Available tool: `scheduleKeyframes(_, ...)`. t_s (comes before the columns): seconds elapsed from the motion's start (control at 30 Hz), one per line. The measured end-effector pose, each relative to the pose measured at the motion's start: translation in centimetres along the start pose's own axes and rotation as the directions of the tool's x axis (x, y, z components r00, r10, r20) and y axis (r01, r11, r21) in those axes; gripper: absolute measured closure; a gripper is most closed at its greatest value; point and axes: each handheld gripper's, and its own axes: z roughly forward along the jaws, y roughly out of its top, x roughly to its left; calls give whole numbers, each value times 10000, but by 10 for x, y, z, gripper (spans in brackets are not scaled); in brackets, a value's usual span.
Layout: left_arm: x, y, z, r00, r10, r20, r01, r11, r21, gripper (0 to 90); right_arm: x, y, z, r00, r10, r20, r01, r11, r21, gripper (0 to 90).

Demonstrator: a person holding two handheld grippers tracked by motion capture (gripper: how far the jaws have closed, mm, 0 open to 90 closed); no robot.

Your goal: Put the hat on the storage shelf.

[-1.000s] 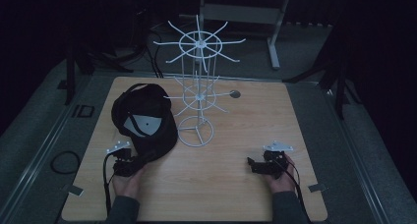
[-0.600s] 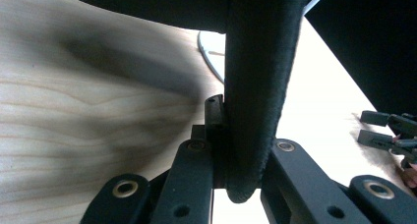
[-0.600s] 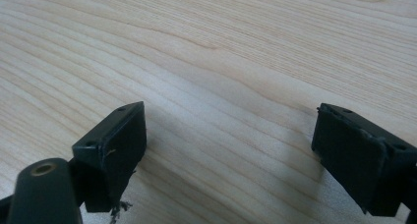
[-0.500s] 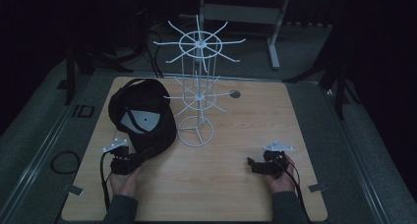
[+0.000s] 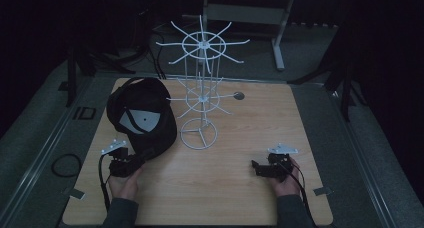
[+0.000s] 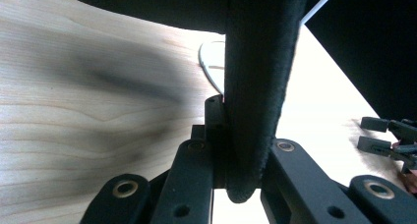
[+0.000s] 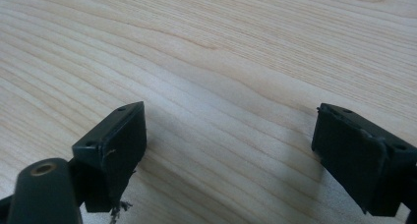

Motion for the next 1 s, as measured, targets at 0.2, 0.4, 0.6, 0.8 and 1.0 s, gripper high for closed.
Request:
scheduleKeyframes(0.2, -2, 3, -3, 10000, 85, -26, -85, 9999, -57, 863, 0, 0, 0, 10000, 8, -6, -8, 10000, 2, 130)
scheduleKeyframes(0.4, -4, 7, -6, 9996, 241, -122, -243, 9997, -100, 863, 0, 0, 0, 10000, 9, -5, -9, 10000, -2, 130)
scheduleKeyframes(0.6, -5, 12, -11, 9991, 359, -223, -363, 9992, -174, 863, 0, 0, 0, 10000, 13, -3, -13, 10000, 0, 130)
scheduleKeyframes(0.8, -6, 16, -14, 9983, 464, -343, -471, 9987, -209, 863, 0, 0, 0, 10000, 14, -4, -14, 10000, 1, 130)
scheduleKeyframes(1.0, -7, 19, -18, 9973, 574, -453, -584, 9980, -230, 863, 0, 0, 0, 10000, 12, -3, -12, 10000, -2, 130)
